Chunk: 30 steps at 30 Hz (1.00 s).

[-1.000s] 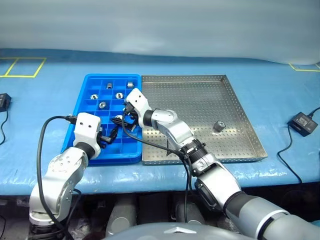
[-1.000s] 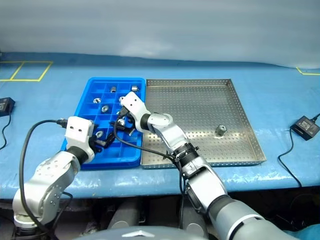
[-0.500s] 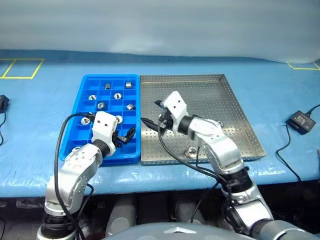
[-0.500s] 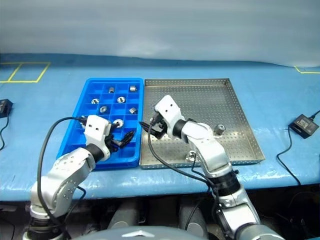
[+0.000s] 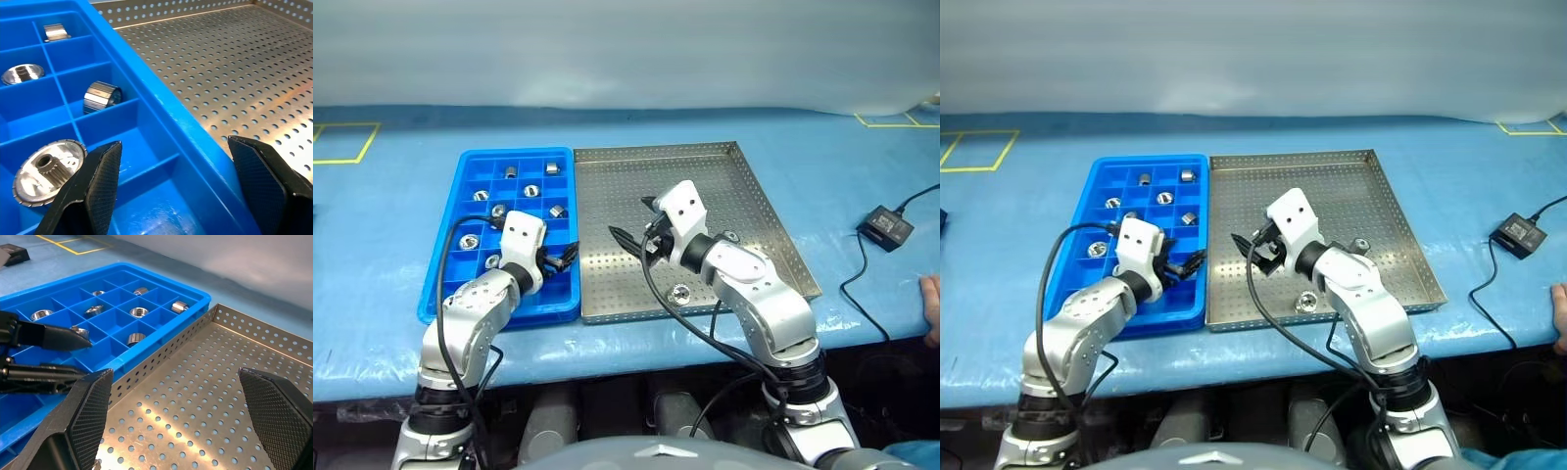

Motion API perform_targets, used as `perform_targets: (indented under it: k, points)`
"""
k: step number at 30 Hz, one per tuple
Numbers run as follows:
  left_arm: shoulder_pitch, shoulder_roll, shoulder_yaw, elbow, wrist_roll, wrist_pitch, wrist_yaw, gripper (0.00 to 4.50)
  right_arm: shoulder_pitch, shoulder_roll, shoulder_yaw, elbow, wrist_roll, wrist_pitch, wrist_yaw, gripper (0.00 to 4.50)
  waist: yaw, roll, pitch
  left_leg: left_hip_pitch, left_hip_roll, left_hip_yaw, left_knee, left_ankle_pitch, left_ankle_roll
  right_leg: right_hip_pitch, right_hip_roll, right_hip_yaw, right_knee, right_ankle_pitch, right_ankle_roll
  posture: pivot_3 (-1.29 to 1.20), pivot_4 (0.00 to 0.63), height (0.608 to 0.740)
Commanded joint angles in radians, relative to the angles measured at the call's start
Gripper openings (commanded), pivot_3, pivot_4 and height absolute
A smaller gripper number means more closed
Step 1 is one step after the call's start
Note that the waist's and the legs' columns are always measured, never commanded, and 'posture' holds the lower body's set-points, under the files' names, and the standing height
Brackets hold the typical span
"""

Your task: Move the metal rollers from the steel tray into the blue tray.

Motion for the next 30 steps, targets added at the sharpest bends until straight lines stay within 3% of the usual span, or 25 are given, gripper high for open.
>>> perform_targets:
  k: [1,6,14,21,30]
  points:
    - [-0.003,-0.053,0.047,-0.041,-0.041,-0.074,0.004,3.76,-0.011,-0.009,-0.005,-0.011,-0.002,-0.011,-0.013,4.33,0.001,0.000,0.000,0.000,0.000,0.000,0.000,0.000,0.000,0.000,0.000,0.000,0.000,0.000,0.000,-0.03,0.150,0.740]
    - [0.014,-0.080,-0.002,-0.103,-0.124,-0.139,-0.106,3.76,0.006,-0.038,-0.010,-0.036,0.003,0.046,-0.024,4.33,0.003,0.000,0.000,-0.001,-0.001,0.000,0.000,0.000,0.001,0.000,0.000,0.001,-0.001,0.000,0.000,-0.03,0.150,0.740]
    - [0.016,0.019,-0.144,-0.130,-0.144,-0.172,-0.273,3.76,0.072,-0.152,-0.064,-0.161,0.067,0.301,-0.015,4.33,-0.002,0.000,0.000,0.000,-0.001,0.001,0.000,-0.001,0.001,-0.001,0.000,0.002,-0.001,0.000,0.000,-0.07,0.150,0.740]
    - [0.003,0.023,-0.207,-0.066,-0.093,-0.196,-0.267,3.76,0.116,-0.208,-0.095,-0.181,0.159,0.479,0.011,4.33,-0.017,0.000,0.000,0.000,0.000,0.001,0.000,-0.001,0.001,0.000,0.000,0.002,-0.001,-0.003,0.004,-0.09,0.150,0.740]
    - [0.023,0.019,-0.219,-0.064,-0.068,-0.197,-0.251,3.76,0.091,-0.149,-0.145,-0.111,0.180,0.648,-0.066,4.33,-0.029,0.000,0.000,0.000,0.000,0.001,0.000,-0.001,0.001,-0.001,0.001,0.002,0.000,-0.003,0.004,-0.08,0.150,0.740]
